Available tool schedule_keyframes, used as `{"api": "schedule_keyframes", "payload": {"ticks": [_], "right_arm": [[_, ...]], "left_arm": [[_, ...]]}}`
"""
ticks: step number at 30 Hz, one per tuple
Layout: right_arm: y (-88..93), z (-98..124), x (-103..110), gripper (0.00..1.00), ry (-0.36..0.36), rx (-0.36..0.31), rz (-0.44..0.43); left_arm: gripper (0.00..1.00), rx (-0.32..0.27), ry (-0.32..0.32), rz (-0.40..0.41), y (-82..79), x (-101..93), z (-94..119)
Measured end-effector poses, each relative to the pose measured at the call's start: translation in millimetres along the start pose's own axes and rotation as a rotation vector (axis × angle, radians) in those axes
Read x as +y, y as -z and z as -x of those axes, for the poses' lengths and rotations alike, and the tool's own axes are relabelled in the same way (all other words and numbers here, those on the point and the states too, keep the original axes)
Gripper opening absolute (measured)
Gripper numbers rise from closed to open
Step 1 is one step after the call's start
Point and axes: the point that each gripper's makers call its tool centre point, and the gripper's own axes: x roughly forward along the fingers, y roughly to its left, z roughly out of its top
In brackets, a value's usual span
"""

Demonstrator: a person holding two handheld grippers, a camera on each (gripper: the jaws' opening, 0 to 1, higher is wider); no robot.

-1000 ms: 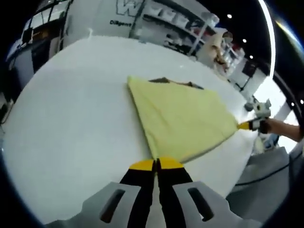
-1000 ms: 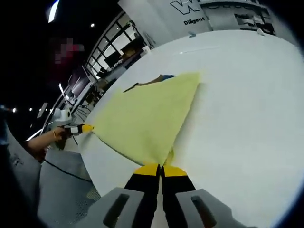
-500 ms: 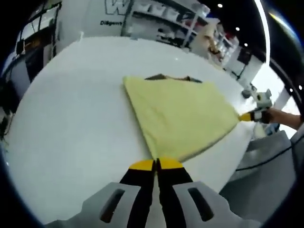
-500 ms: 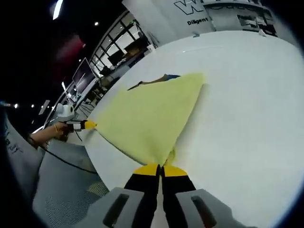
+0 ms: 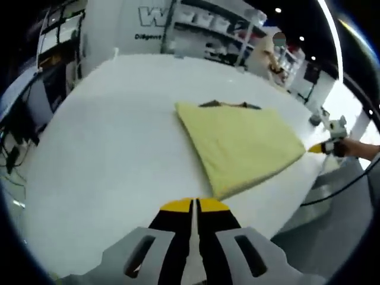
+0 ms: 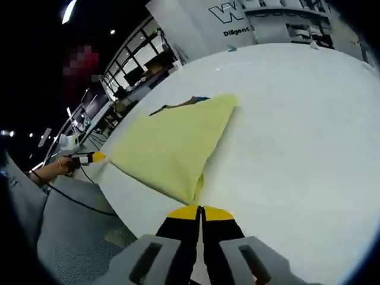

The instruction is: Fold the garment on the visible template until the final outline fits inside the template.

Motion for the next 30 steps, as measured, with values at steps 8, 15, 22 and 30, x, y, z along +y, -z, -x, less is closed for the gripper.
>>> {"api": "schedule_keyframes", "payload": {"ticks": [8,15,22,30], "right_arm": [[-34.9,26,13,0.21,0.106,-0.175,0.123],[-56.5,41,31,0.54,0.147,-0.265,0.238],[-59.0,40,56,0.62,0.101,-0.281,0.268],[-58.0,38,72,0.81,0.111,-0.328,0.267]], "left_arm": [[0.35,-0.156,-0.056,-0.106,-31.6,-12.4,21],[0.58,-0.233,-0.032,-0.127,-49.4,-29.6,32],[0.85,-0.277,-0.026,-0.135,-61.9,-43.8,38],[0.89,-0.306,-0.011,-0.105,-61.3,-49.7,37]]}}
